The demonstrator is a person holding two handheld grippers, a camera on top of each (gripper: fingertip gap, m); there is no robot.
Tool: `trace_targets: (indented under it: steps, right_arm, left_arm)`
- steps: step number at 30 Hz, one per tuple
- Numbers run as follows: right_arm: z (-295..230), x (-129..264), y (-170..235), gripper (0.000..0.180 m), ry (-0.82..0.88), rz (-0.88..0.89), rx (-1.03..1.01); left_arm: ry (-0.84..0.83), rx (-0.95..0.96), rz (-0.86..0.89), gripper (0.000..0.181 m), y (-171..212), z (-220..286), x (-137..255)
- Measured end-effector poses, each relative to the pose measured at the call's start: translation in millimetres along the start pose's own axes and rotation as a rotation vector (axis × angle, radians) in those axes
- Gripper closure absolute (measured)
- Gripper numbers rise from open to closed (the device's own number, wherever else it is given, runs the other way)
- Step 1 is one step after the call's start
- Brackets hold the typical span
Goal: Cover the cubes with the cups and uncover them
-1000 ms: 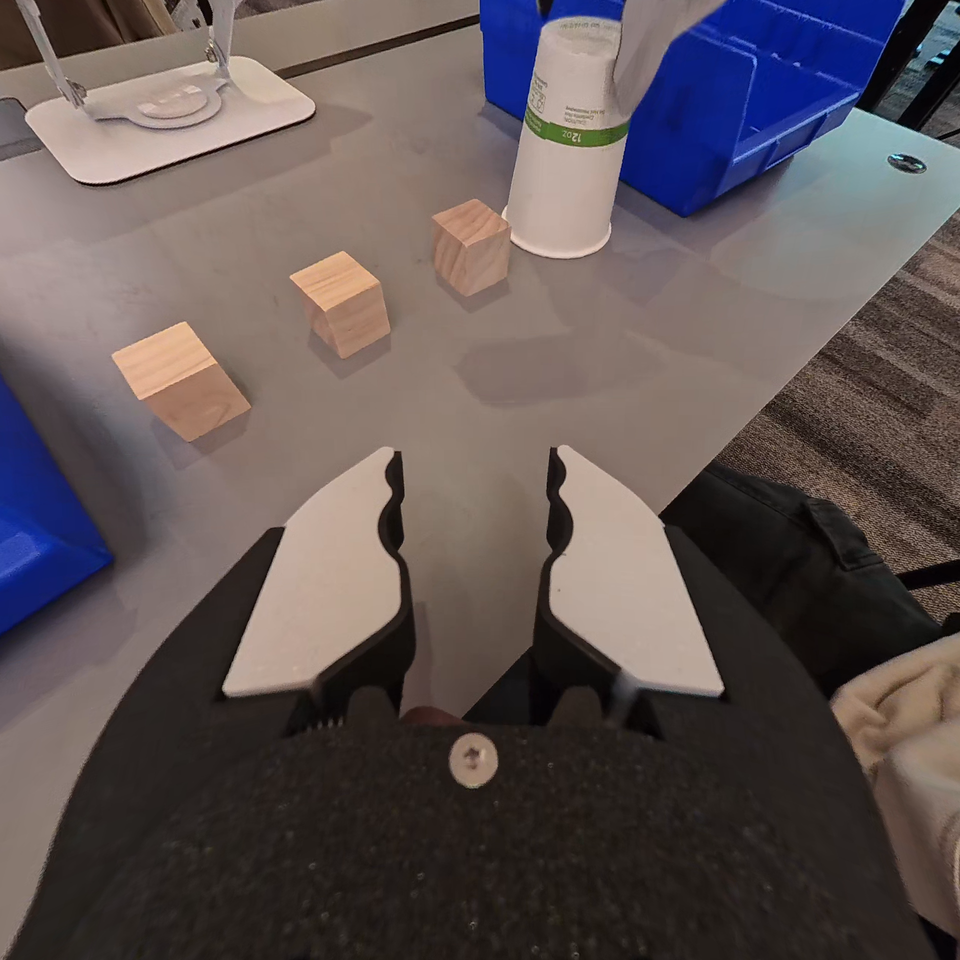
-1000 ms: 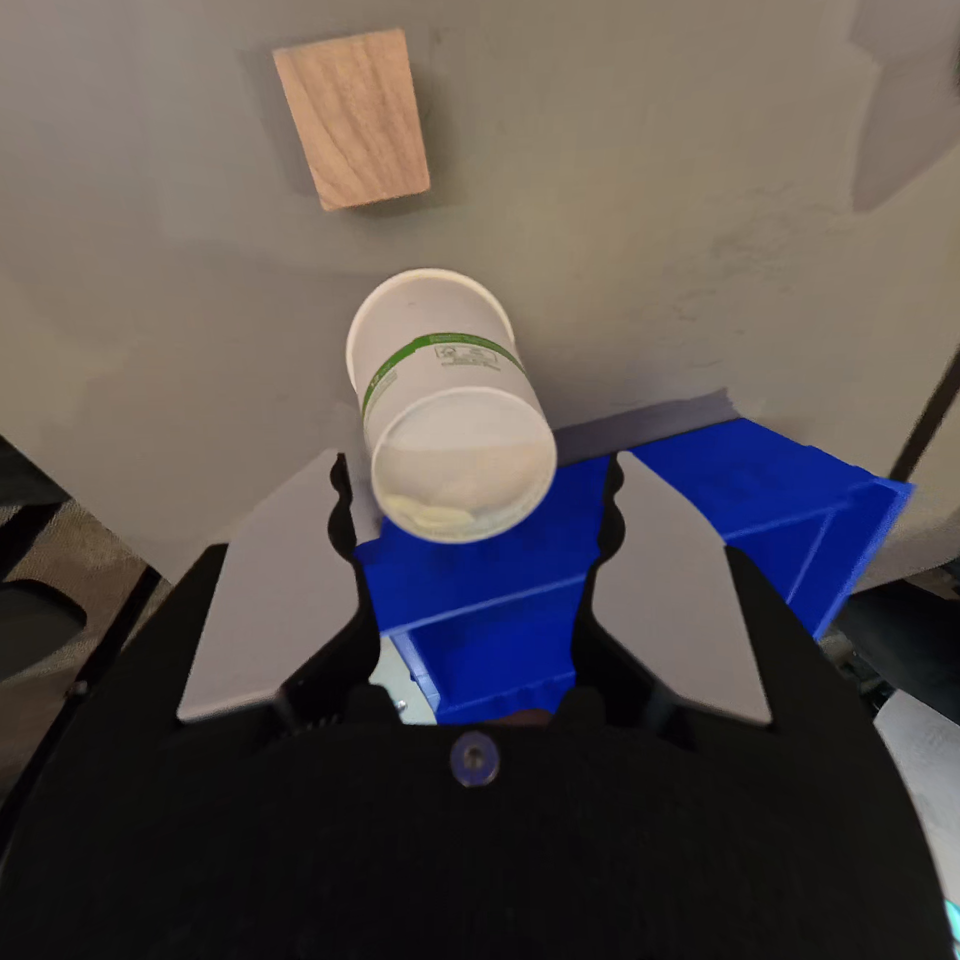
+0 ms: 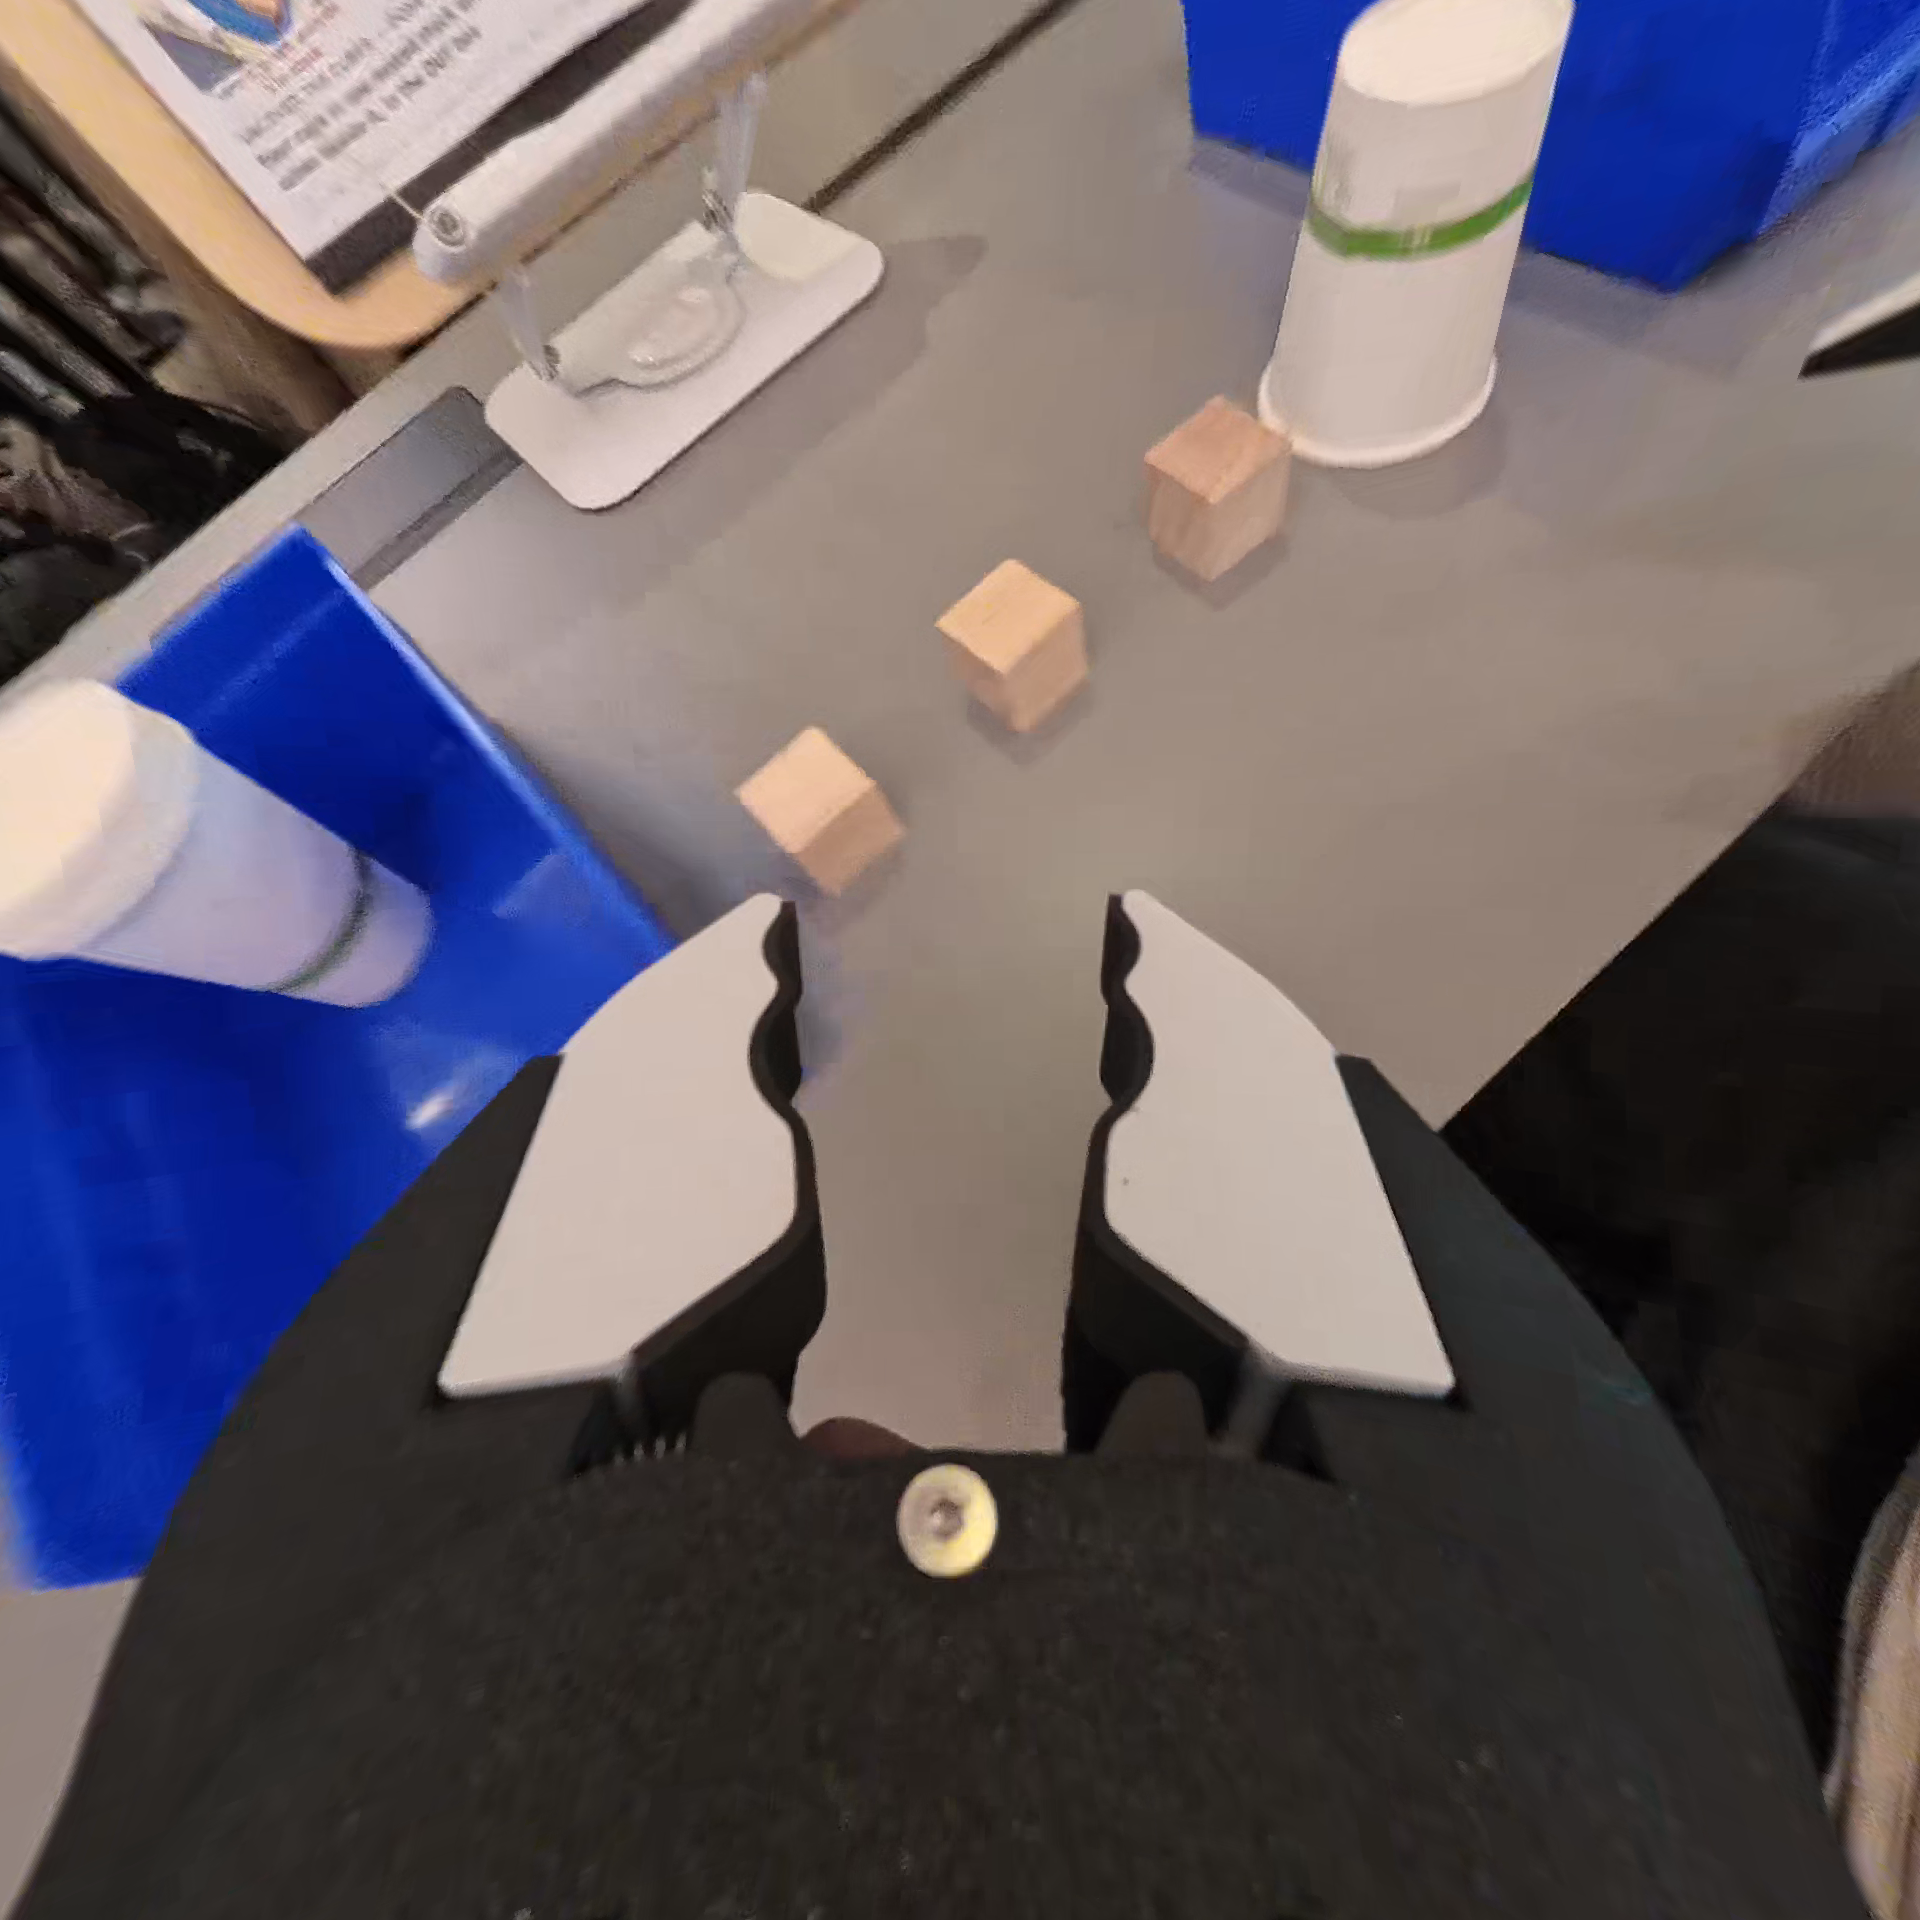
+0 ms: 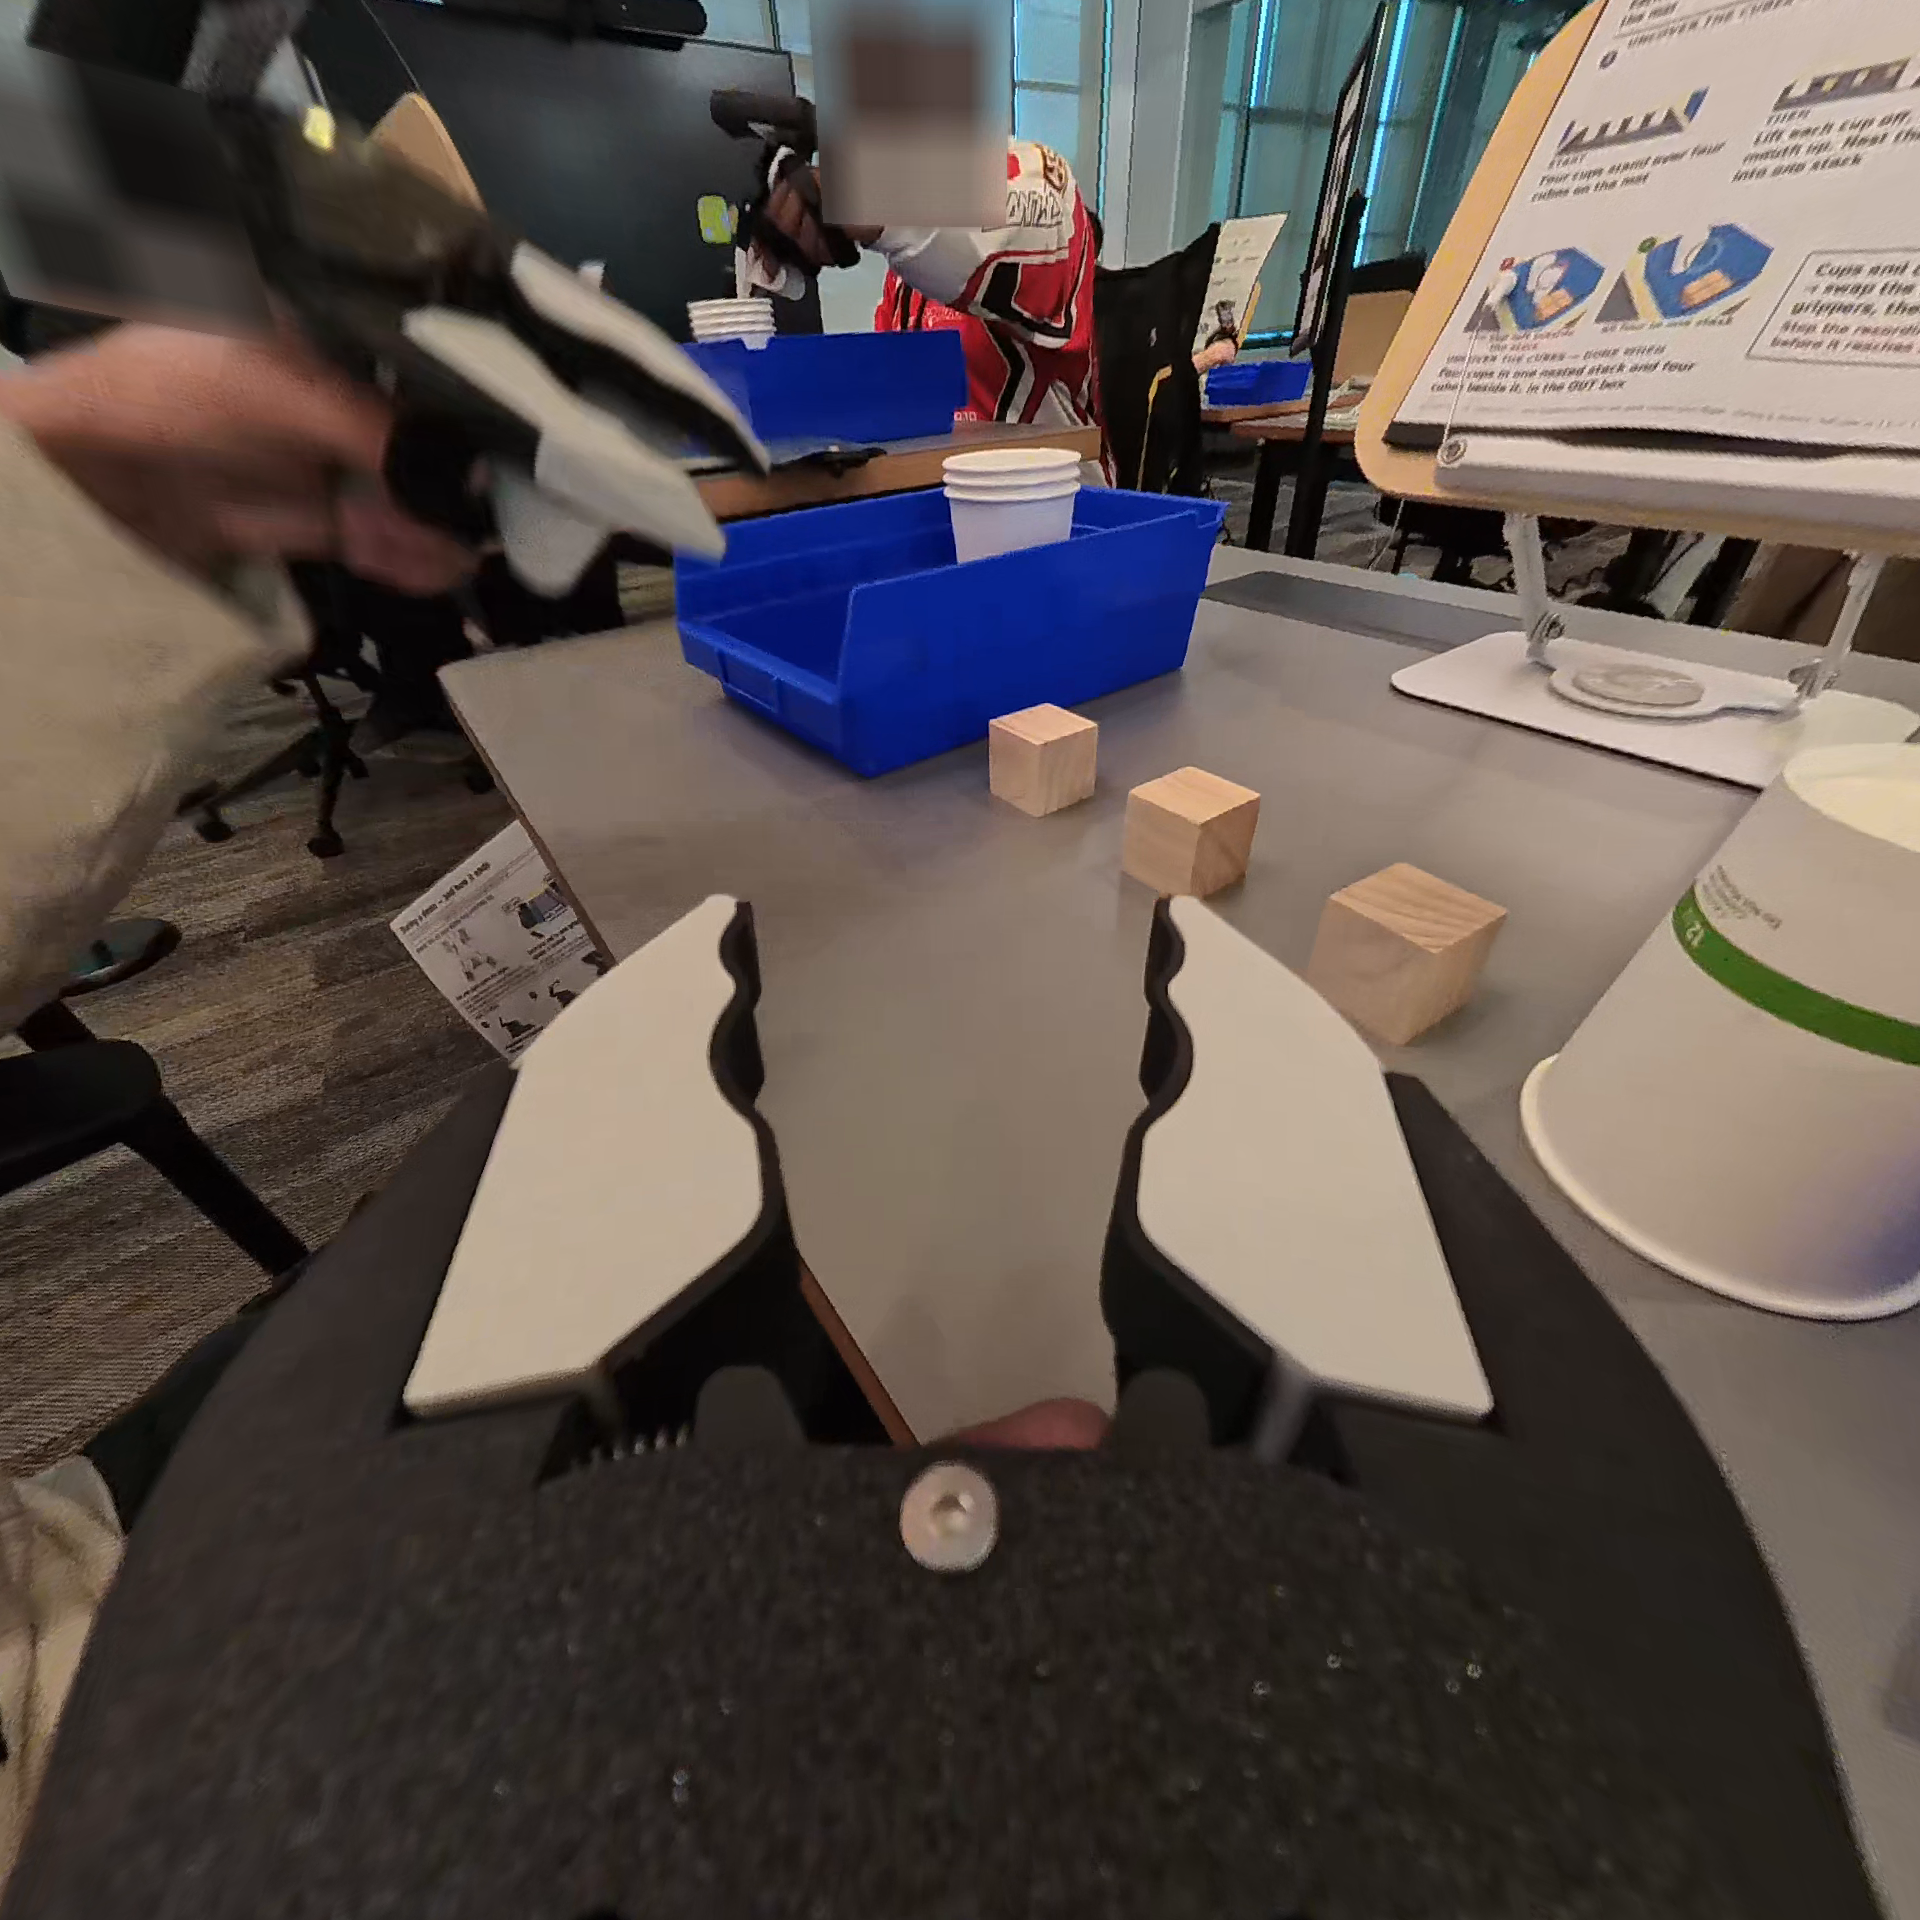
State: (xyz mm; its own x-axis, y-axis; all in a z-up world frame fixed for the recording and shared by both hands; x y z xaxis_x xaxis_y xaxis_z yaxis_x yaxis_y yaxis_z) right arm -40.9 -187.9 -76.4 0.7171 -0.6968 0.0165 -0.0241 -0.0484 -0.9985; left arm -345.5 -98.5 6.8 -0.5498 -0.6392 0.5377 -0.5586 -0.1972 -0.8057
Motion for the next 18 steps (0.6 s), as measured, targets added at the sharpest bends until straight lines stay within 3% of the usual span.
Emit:
trace_targets:
  steps: [4,9,13,18]
  right_arm:
    - [5.3,-0.9,7.8,0.109,-0.022,-0.021,-0.042]
    - [8.7,-2.6,12.0,0.109,-0.049,-0.046,-0.039]
    - [12.7,-2.2,16.3,0.109,-0.055,-0.062,-0.057]
    - [15.8,-2.0,16.7,0.109,-0.069,-0.053,-0.1]
  left_arm:
    - [-0.113,-0.22,-0.234,0.135,-32.9,-101.3,-8.6]
    - [0.022,-0.092,-0.463,0.138,-45.1,-214.4,-75.6]
    - [0.088,-0.091,-0.625,0.139,-36.3,-251.4,-107.6]
    - [0.141,-0.085,-0.68,0.144,-33.2,-268.2,-124.3]
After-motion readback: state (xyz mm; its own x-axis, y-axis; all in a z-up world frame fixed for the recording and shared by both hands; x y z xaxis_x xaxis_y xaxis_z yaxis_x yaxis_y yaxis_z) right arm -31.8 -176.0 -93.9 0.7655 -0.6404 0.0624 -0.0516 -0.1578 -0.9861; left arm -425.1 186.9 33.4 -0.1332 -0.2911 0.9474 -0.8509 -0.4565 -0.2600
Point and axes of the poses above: each gripper's, where its closed fingertips meet, x back along the fingers, y out of its underside, z = x × y across the jaws, the point moved 10 cm from there along x, back along the fingers, and after that the axes turned 3 degrees about z, right-handed, at the moved point
